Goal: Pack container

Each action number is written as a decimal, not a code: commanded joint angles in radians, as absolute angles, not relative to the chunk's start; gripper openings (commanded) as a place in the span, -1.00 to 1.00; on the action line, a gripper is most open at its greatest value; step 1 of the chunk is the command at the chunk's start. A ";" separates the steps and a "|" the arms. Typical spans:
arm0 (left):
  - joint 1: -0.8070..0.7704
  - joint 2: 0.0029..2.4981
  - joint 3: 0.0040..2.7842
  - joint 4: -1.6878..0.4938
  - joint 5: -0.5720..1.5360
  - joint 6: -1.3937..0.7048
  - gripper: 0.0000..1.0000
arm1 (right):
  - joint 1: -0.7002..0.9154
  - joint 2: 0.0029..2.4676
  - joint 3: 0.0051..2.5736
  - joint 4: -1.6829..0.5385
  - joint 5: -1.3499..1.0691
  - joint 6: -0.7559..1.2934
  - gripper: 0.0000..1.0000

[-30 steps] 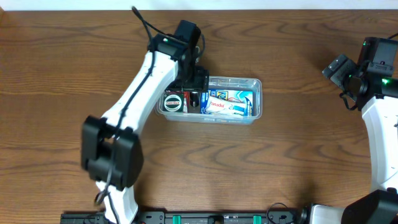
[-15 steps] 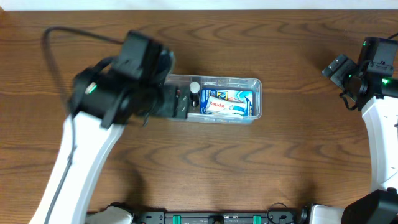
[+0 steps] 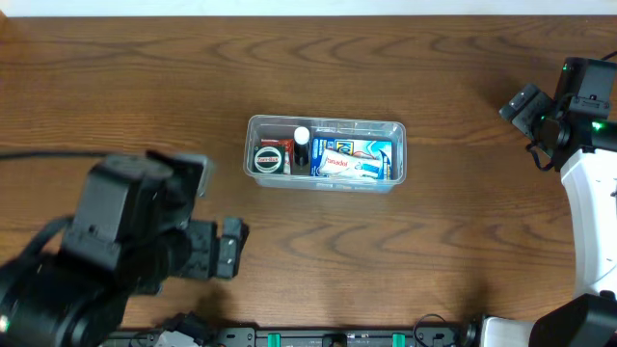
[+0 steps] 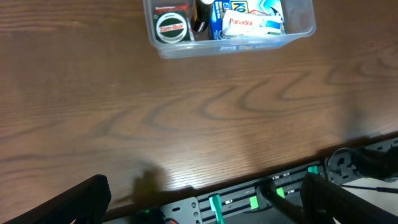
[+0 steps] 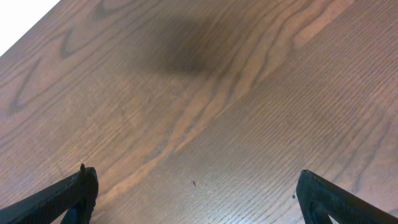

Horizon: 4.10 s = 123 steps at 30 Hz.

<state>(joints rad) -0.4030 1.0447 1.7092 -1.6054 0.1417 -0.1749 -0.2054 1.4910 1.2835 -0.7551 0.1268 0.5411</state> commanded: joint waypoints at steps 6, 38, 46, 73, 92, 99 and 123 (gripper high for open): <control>-0.347 0.823 1.402 -1.340 0.031 -0.151 0.96 | -0.209 1.473 1.293 -0.756 0.131 0.549 0.98; 0.073 0.002 0.102 -0.053 0.011 -0.109 0.96 | -0.209 1.473 1.293 -0.756 0.131 0.548 0.98; 0.096 0.002 0.004 -0.071 0.007 -0.105 0.96 | -0.209 1.473 1.293 -0.756 0.131 0.549 0.98; 0.106 0.004 0.004 -0.070 0.007 -0.105 0.96 | -0.209 1.473 1.293 -0.756 0.131 0.548 0.98; 0.106 0.004 0.004 -0.070 0.007 -0.105 0.96 | -0.137 1.146 1.039 -0.725 0.201 0.545 0.98; 0.106 0.004 0.004 -0.070 0.007 -0.105 0.96 | -0.137 0.797 0.690 -0.439 0.099 0.380 0.98; 0.106 0.004 0.004 -0.070 0.007 -0.105 0.96 | -0.029 0.072 0.084 -0.096 -0.089 -0.015 0.98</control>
